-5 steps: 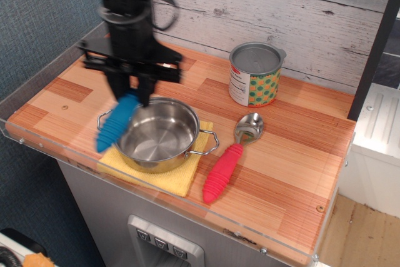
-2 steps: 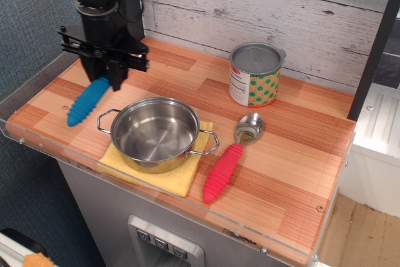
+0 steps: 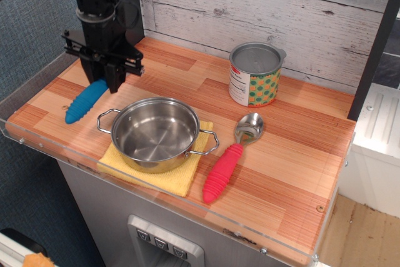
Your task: Move the blue fork to the left of the pot
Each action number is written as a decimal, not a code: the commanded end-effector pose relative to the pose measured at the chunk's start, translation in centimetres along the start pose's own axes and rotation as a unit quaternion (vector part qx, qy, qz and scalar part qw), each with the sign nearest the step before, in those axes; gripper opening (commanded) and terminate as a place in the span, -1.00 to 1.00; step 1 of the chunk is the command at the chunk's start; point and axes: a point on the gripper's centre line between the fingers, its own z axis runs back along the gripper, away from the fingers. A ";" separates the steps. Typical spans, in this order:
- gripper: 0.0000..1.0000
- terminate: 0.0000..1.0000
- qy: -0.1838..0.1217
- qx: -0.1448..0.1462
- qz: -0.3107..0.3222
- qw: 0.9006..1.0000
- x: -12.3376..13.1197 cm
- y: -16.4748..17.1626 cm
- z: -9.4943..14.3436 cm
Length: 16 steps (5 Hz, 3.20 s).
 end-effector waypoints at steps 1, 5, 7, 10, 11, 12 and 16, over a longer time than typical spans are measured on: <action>-1.00 -1.00 -0.037 0.001 0.018 0.999 0.9 0.3 0.4; -1.00 -1.00 -0.008 -0.013 0.020 1.000 -0.1 -0.2 -0.7; 1.00 -1.00 0.001 -0.009 0.027 1.000 -0.4 -0.2 -1.4; 1.00 -1.00 -0.008 -0.017 0.047 0.999 -0.1 0.8 1.4; 1.00 -1.00 -0.011 0.002 0.058 0.998 0.4 0.6 3.3; 1.00 -1.00 -0.021 0.012 0.063 0.998 1.0 0.1 5.7; 1.00 -1.00 -0.034 -0.031 -0.010 0.999 4.4 -8.4 9.8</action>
